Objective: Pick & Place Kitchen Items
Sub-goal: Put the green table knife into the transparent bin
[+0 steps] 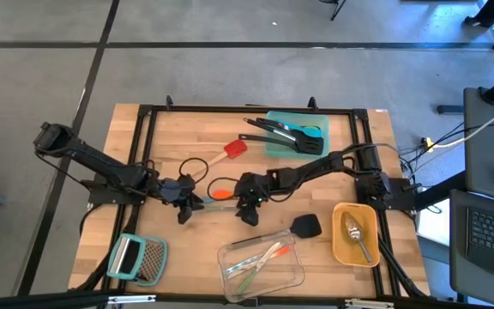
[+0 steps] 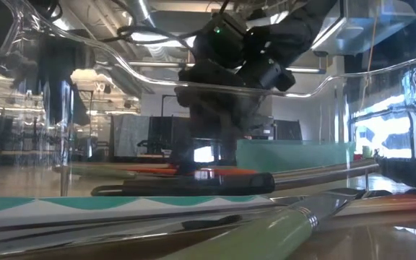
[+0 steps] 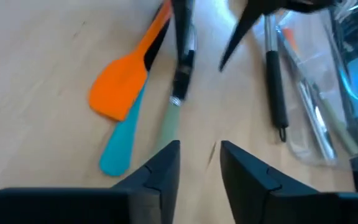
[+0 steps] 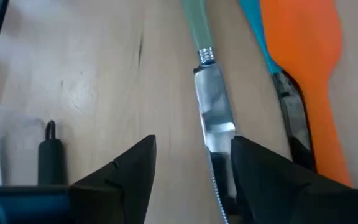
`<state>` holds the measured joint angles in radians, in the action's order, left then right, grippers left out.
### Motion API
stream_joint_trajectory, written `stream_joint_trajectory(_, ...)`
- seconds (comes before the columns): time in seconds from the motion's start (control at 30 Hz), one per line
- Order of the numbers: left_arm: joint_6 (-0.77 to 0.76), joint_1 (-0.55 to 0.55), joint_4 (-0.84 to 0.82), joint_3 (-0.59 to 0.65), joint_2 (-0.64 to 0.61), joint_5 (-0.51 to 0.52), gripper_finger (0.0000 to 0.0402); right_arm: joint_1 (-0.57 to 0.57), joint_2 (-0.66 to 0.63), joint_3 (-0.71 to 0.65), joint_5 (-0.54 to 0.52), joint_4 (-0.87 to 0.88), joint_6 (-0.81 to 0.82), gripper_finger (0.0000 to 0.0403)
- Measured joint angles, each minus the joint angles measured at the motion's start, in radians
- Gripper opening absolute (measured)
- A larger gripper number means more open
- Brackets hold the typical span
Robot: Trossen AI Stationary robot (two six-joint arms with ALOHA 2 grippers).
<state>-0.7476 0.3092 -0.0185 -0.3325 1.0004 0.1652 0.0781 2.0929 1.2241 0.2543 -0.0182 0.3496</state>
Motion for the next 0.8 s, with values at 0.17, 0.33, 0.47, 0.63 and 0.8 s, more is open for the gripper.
stream_joint_trajectory(0.17,0.002,0.000,-0.007,-0.001,0.018,0.007,0.0137,0.009,0.001,0.000,-0.060,0.006,-0.001,0.0213)
stream_joint_trajectory(0.33,0.002,0.000,-0.005,-0.001,0.087,-0.039,0.0148,0.010,0.004,0.001,-0.105,0.028,-0.010,0.0208)
stream_joint_trajectory(0.47,0.015,0.000,0.021,-0.001,0.160,-0.076,0.0150,0.010,0.031,0.005,-0.108,0.036,-0.006,0.0200)
stream_joint_trajectory(0.63,0.018,0.000,0.103,-0.001,0.197,-0.092,0.0151,0.030,0.049,0.007,-0.121,0.021,0.002,0.0184)
stream_joint_trajectory(0.8,0.014,0.000,0.123,-0.001,0.191,-0.053,0.0151,0.058,0.051,0.006,-0.140,0.004,-0.023,0.0169)
